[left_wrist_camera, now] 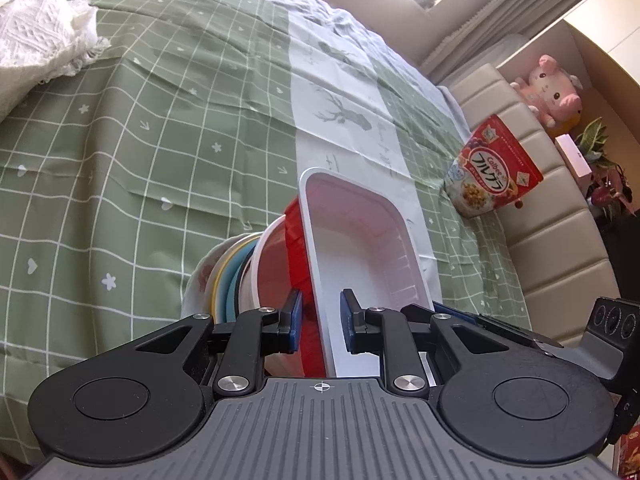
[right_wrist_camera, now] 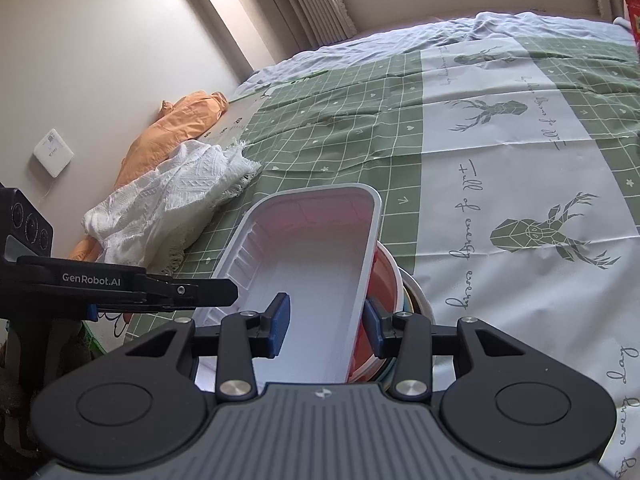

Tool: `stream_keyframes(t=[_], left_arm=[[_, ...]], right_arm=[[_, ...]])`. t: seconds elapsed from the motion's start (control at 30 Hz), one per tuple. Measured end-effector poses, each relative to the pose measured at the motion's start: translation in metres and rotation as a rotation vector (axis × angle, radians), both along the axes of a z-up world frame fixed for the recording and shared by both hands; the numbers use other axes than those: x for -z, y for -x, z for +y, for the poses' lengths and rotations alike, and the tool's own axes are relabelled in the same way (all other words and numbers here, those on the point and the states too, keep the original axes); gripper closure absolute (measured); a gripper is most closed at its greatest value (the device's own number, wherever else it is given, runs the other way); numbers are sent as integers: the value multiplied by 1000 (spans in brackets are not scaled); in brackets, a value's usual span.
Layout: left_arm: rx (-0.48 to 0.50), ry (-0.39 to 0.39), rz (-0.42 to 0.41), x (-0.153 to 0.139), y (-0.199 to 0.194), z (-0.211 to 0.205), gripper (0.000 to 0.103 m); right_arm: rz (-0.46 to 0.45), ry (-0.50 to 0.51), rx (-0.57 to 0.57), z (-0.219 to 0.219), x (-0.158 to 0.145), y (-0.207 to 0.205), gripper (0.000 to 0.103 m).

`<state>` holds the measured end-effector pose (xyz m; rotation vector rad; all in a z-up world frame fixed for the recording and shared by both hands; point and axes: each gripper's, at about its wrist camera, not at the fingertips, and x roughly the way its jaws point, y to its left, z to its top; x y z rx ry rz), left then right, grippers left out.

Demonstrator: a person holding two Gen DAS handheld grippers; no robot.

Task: Organize plates and bowls
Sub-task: 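Lower the tray onto the white bowl atop the stack with both tools, then open both tools and pull them back from the tray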

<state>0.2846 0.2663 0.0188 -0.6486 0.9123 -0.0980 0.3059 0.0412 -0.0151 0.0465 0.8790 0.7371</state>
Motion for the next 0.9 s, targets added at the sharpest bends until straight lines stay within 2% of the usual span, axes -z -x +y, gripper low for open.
stream_keyframes(t=[0.33, 0.5, 0.6, 0.7, 0.8, 0.87, 0.9], left_arm=[[-33, 24, -15, 0, 7, 10, 81], [-69, -27, -75, -9, 30, 8, 81], [-105, -103, -153, -17, 58, -4, 81], [-149, -233, -259, -25, 99, -31, 81], [-155, -386, -342, -27, 143, -71, 81], [-134, -439, -361, -23, 167, -95, 81], [-121, -445, -371, -19, 181, -107, 81]], right_arm=[[3, -5, 16, -1, 3, -1, 62], [-41, -4, 50, -11, -1, 10, 62], [-123, -15, 83, -24, -9, 30, 62], [-220, -36, 117, -40, -20, 63, 61], [-295, -48, 149, -57, -25, 105, 46], [-324, -49, 168, -68, -20, 134, 34], [-330, -46, 173, -72, -15, 147, 31]])
